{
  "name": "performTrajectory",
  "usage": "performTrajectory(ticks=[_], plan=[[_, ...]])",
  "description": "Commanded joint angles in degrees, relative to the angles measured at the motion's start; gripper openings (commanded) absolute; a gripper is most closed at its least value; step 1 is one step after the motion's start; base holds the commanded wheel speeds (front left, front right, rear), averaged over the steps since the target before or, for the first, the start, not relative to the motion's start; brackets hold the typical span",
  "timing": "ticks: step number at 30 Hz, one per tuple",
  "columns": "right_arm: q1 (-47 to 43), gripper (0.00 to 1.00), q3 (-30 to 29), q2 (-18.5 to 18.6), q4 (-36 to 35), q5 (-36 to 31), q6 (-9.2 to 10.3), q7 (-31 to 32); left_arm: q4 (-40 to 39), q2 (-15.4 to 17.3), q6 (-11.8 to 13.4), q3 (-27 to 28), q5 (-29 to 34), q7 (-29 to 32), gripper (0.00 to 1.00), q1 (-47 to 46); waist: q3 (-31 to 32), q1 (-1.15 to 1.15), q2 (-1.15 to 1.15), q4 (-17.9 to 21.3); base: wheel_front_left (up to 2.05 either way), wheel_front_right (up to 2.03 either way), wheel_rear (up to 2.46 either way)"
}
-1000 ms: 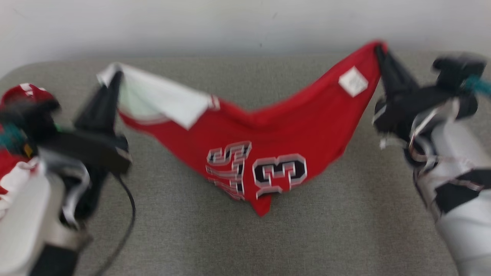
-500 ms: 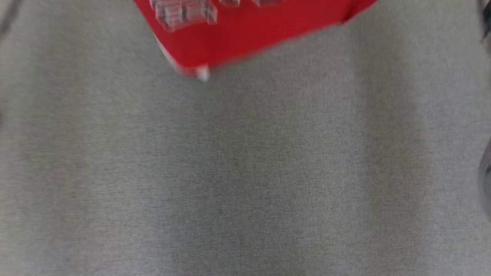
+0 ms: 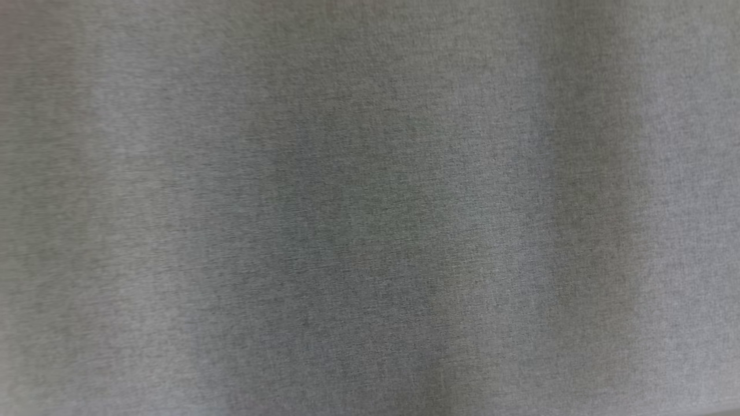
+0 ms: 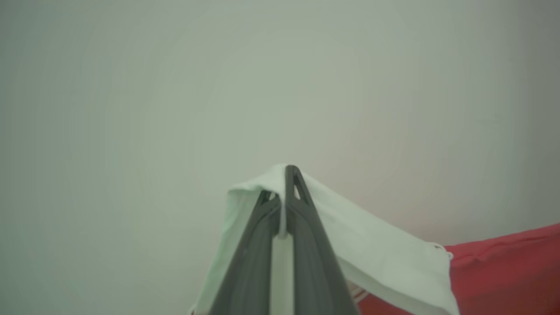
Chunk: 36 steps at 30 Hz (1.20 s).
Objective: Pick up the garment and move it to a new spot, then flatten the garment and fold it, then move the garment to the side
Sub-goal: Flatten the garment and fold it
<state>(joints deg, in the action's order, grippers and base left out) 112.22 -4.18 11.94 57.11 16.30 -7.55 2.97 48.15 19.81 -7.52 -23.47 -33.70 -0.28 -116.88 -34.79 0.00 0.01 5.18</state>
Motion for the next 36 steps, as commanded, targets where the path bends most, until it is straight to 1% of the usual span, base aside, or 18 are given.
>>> performTrajectory(ticks=[1, 7, 11, 13, 16, 19, 20, 22, 24, 26, 28, 31, 33, 36], plan=[[1.22, 0.0, -0.46, -0.37, 1.37, -1.18, 0.13, -0.42, 1.41, -0.6, 0.08, -1.16, -0.29, -0.94, 0.0, -1.18, -1.39, 0.0, -0.01, 0.69, 0.0, 0.0, 0.0], [3.24, 0.0, -2.06, -1.16, 4.26, -2.49, 0.13, -1.15, 3.59, -0.67, 0.08, -4.57, -2.66, -2.5, 0.0, -3.42, -3.09, 0.0, -0.01, 0.78, 0.0, 0.0, 0.0], [0.93, 0.0, -1.79, -1.03, 4.89, -3.13, 0.13, -2.83, 3.54, -0.03, 0.08, -6.37, -6.74, -4.91, 0.0, -0.55, -3.87, 0.0, -0.01, 0.46, 0.0, 0.0, 0.0], [-1.61, 0.0, -1.23, -1.91, 4.63, -2.18, 0.13, -3.92, 2.41, 0.53, 0.08, -6.88, -9.35, -6.35, 0.0, 1.75, -3.3, 0.0, -0.01, 0.54, 0.0, 0.0, 0.0], [-5.18, 0.0, 0.87, -1.63, 2.89, -0.11, 0.13, -4.47, -1.11, 2.22, 0.08, -8.99, -11.8, -7.99, 0.0, 6.3, -1.66, 0.0, -0.01, 0.52, 0.0, 0.0, 0.0], [-11.48, 0.0, 3.54, -0.95, 0.62, 3.14, 0.13, -4.35, -5.1, 4.48, 0.08, -11.07, -13.62, -10.35, 0.0, 13.01, 0.78, 0.0, -0.01, 0.31, 0.0, 0.0, 0.0], [-13.92, 0.0, 4.4, -0.45, -0.47, 4.52, 0.13, -4.21, -6.55, 5.19, 0.09, -10.9, -14.56, -11.39, 0.0, 15.41, 1.76, 0.0, -0.01, 0.09, 0.0, 0.0, 0.0], [-19.18, 0.0, 6.05, -0.04, -3.62, 7.79, 0.13, -3.85, -9.46, 6.93, 0.15, -11.03, -14.7, -12.74, 0.0, 20.6, 3.86, 0.0, -0.01, -0.06, 0.0, 0.0, 0.0], [-24.88, 0.0, 7.61, 0.88, -8.14, 11.51, 0.13, -3.17, -12.74, 7.63, 0.55, -10.88, -15.77, -13.39, 0.0, 26.62, 5.89, 0.0, -0.01, -0.35, 0.0, 0.0, 0.0], [-31.78, 0.0, 8.56, 2.73, -12.84, 15.05, 0.13, -2.24, -17.3, 8.42, 1.64, -10.94, -16.0, -13.92, 0.0, 32.54, 7.99, 0.0, -0.01, -0.76, 0.0, 0.0, 0.0], [-38.79, 0.0, 9.2, 4.23, -18.07, 18.02, 0.13, -1.09, -22.8, 9.54, 3.82, -10.13, -17.03, -14.32, 0.0, 38.92, 9.84, 0.0, -0.01, -1.01, 0.0, 0.0, 0.0], [-49.17, 0.0, 8.92, 5.31, -25.93, 21.5, 0.13, 0.21, -31.13, 12.01, 7.92, -9.12, -18.29, -14.47, 0.0, 49.16, 12.05, 0.0, -0.01, -1.21, 0.0, 0.0, 0.0], [-56.27, 0.0, 8.73, 5.4, -30.35, 22.52, 0.13, 0.92, -36.99, 13.81, 11.03, -8.27, -19.01, -14.53, 0.0, 56.14, 13.36, 0.0, -0.01, -0.97, 0.0, 0.0, 0.0], [-65.32, 0.0, 6.41, 4.45, -35.73, 24.42, 0.13, 1.34, -44.81, 16.05, 15.57, -6.53, -20.54, -14.78, 0.0, 66.88, 15.25, 0.0, -0.01, -0.69, 0.0, 0.0, 0.0]])
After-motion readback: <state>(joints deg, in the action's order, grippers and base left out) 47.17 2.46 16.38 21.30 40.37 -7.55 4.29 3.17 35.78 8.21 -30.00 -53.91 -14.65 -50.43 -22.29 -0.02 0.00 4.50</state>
